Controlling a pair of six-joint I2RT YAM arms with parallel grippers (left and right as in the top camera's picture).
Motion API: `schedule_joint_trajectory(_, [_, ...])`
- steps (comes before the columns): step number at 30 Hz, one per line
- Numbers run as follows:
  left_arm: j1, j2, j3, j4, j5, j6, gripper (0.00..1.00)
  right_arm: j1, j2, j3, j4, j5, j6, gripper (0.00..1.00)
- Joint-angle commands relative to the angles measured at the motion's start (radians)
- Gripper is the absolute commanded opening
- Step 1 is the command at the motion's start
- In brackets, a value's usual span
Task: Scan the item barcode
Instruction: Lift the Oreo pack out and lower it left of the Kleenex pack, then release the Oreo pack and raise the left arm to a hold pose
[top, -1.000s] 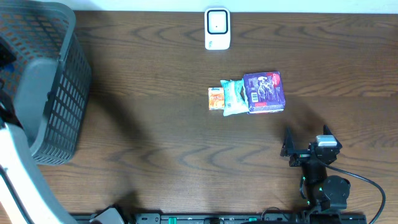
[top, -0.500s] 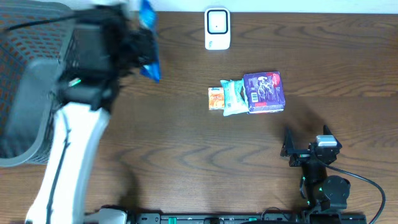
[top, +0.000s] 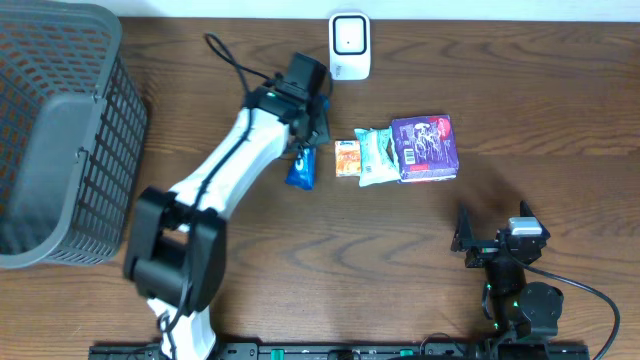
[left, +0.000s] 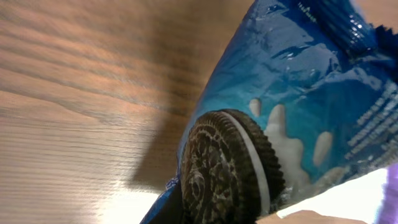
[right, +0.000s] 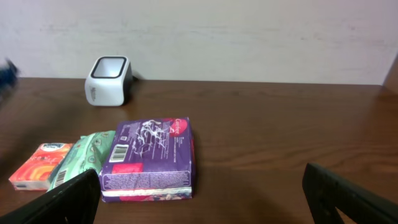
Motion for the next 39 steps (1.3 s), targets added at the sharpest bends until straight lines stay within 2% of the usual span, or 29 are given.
schedule_joint_trajectory(1, [-0.008,0.036,0.004,0.003,-0.043,-0.039,0.3,-0.004,-0.005,-0.003,-0.002,0.009,0.014,0.99])
schedule_joint_trajectory(2, [-0.008,0.039,0.004,0.003,-0.043,-0.039,0.48,-0.004,-0.005,-0.003,-0.002,0.009,0.014,0.99])
schedule_joint_trajectory(3, [-0.008,0.039,0.005,0.005,-0.044,-0.031,0.57,-0.004,-0.005,-0.003,-0.002,0.009,0.014,0.99])
schedule_joint_trajectory(4, [-0.003,0.033,0.01,0.012,-0.048,-0.006,0.75,-0.004,-0.005,-0.003,-0.002,0.009,0.014,0.99])
schedule_joint_trajectory(8, [0.023,-0.014,0.045,0.006,-0.05,0.055,0.76,-0.004,-0.005,-0.003,-0.002,0.009,0.014,0.99])
schedule_joint_trajectory(13, [0.087,-0.17,0.063,-0.002,-0.05,0.106,0.76,-0.004,-0.005,-0.003,-0.002,0.009,0.014,0.99])
schedule_joint_trajectory(15, [0.122,-0.241,0.063,-0.019,-0.05,0.135,0.83,-0.004,-0.005,-0.003,-0.002,0.009,0.014,0.99])
schedule_joint_trajectory(17, [0.16,-0.311,0.063,-0.044,-0.05,0.159,0.87,-0.004,-0.005,-0.003,-0.002,0.009,0.014,0.99])
schedule_joint_trajectory(18, [0.193,-0.362,0.063,-0.073,-0.05,0.169,0.93,-0.004,-0.005,-0.003,-0.002,0.009,0.014,0.99])
schedule_joint_trajectory(24, [0.291,-0.491,0.063,-0.2,-0.05,0.169,0.95,-0.004,-0.005,-0.003,-0.002,0.009,0.014,0.99])
schedule_joint_trajectory(26, [0.309,-0.513,0.063,-0.253,-0.05,0.169,0.98,-0.004,-0.005,-0.003,-0.002,0.009,0.014,0.99])
schedule_joint_trajectory(36, [0.313,-0.517,0.061,-0.41,-0.05,0.169,0.98,-0.004,-0.005,-0.003,-0.002,0.009,0.014,0.99])
schedule_joint_trajectory(39, [0.313,-0.517,0.061,-0.42,-0.05,0.169,0.98,-0.004,-0.005,-0.003,-0.002,0.009,0.014,0.99])
